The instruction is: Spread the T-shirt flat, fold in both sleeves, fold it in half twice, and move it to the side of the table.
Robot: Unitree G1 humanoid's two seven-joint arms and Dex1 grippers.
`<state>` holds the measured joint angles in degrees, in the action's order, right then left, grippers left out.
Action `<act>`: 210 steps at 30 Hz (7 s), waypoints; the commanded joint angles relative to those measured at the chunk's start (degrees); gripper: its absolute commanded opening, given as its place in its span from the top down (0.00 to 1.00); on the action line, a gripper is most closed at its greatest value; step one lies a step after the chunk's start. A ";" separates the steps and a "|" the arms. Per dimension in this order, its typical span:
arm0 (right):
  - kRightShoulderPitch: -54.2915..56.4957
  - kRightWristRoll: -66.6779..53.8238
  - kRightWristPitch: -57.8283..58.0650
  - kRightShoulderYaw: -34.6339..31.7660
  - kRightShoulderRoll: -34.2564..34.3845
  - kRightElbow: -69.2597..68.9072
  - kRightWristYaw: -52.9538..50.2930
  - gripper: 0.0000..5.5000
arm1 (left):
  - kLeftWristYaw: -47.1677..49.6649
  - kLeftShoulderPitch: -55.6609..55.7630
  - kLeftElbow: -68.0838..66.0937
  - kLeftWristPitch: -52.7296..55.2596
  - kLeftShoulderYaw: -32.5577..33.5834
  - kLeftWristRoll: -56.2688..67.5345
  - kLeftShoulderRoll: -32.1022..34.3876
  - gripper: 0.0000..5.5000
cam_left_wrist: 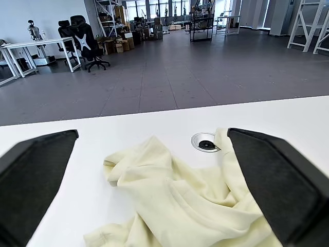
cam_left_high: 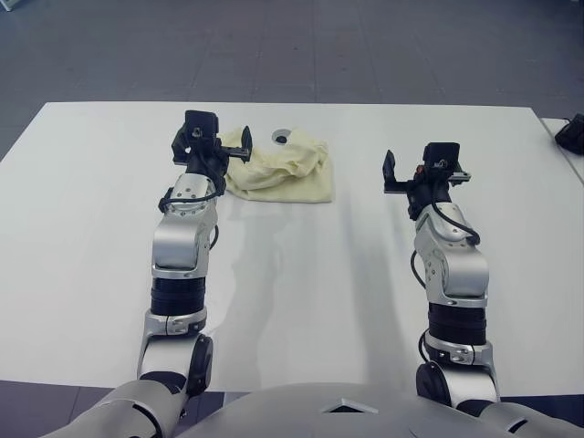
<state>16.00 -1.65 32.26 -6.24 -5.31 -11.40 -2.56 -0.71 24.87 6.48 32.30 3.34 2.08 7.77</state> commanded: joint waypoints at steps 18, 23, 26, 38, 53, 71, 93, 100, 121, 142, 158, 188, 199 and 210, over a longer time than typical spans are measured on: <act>0.65 -0.20 0.82 0.10 0.01 0.07 0.13 0.03 | 0.11 0.48 0.00 0.38 0.56 0.26 -0.02 0.02; 0.60 -0.18 0.84 0.23 0.12 0.04 0.18 0.03 | 0.25 0.10 0.10 0.40 0.77 0.24 -0.06 0.02; 0.57 -0.17 0.96 0.28 0.13 -0.07 0.19 0.03 | 0.26 -0.02 -0.18 0.27 0.81 0.14 -0.06 0.02; 0.07 0.01 0.18 0.04 1.35 0.05 -1.16 0.03 | -10.32 19.32 -48.53 -20.69 -6.95 -6.94 5.15 0.02; -2.27 -0.42 0.47 -1.42 -3.61 -1.23 3.16 0.03 | -46.24 1.71 -24.36 -19.67 -21.59 -7.16 13.69 0.02; -14.04 9.20 -7.76 26.85 -36.42 -18.47 40.38 0.03 | -36.70 -2.38 6.36 13.12 0.52 11.46 15.64 0.02; -13.57 19.52 -14.43 29.84 -31.70 -12.34 38.85 0.44 | -35.17 -3.36 6.63 12.49 -2.21 13.36 18.15 0.02; -13.77 19.97 -14.58 29.59 -31.27 -12.38 39.55 0.64 | -44.44 -2.04 2.21 1.47 -6.42 10.66 25.73 0.02; -12.97 21.66 -15.83 29.62 -28.97 -9.99 38.94 1.00 | -79.84 25.25 -42.95 -37.16 -27.46 -5.50 24.76 0.02; -13.27 23.01 -16.36 29.29 -27.36 -9.16 38.88 1.00 | -81.55 33.16 -65.77 -52.60 -30.19 -16.01 18.43 0.56; -13.99 23.36 -16.01 29.20 -27.19 -9.81 38.88 1.00 | -83.00 31.65 -64.22 -53.13 -29.30 -16.95 19.73 1.00; 69.50 20.68 -39.07 16.92 -22.88 87.18 12.47 1.00 | -11.11 63.40 -84.06 -38.43 -17.66 -22.17 13.96 1.00; 68.78 24.41 -44.77 18.65 -23.17 88.23 14.93 1.00 | -6.02 64.23 -84.38 -43.88 -22.13 -30.59 14.77 1.00; 50.43 15.81 -48.90 18.10 -33.36 67.08 56.18 1.00 | -52.03 41.13 -54.68 -57.12 -20.76 -15.27 23.53 1.00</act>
<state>70.77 18.74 -18.42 12.97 -34.96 65.91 41.84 -39.47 71.34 -62.25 -26.27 -19.43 -20.53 26.53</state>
